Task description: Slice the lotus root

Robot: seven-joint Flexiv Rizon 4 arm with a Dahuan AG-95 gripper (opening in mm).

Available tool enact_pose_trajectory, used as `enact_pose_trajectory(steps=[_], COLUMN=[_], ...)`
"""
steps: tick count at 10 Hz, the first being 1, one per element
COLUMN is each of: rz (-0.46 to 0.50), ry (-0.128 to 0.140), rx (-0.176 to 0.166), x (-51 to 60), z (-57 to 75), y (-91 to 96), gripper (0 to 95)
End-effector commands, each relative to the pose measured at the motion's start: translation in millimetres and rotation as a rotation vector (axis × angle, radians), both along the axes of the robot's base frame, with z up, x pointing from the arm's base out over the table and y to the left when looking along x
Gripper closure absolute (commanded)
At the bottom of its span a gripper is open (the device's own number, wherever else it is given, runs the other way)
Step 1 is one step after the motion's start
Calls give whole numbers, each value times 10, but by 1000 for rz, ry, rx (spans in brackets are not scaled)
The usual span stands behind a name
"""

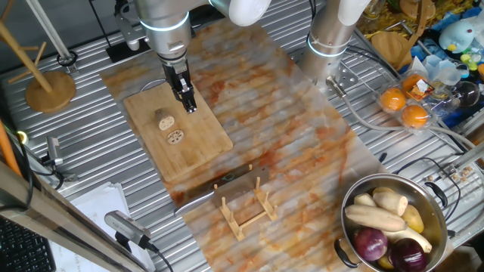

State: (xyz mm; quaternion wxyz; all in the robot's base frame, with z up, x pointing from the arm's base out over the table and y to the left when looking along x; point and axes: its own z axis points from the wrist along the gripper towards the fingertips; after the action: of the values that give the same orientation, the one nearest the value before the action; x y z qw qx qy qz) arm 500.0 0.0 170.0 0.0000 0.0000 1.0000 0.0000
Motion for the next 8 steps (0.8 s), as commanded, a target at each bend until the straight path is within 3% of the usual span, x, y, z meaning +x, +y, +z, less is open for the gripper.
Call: enact_pose_trajectory(steps=[1, 8], rz=[38, 30], ry=[-59, -58], rx=[25, 16], x=[0, 9], z=[-1, -32], y=[0, 52], gripper=[950, 950])
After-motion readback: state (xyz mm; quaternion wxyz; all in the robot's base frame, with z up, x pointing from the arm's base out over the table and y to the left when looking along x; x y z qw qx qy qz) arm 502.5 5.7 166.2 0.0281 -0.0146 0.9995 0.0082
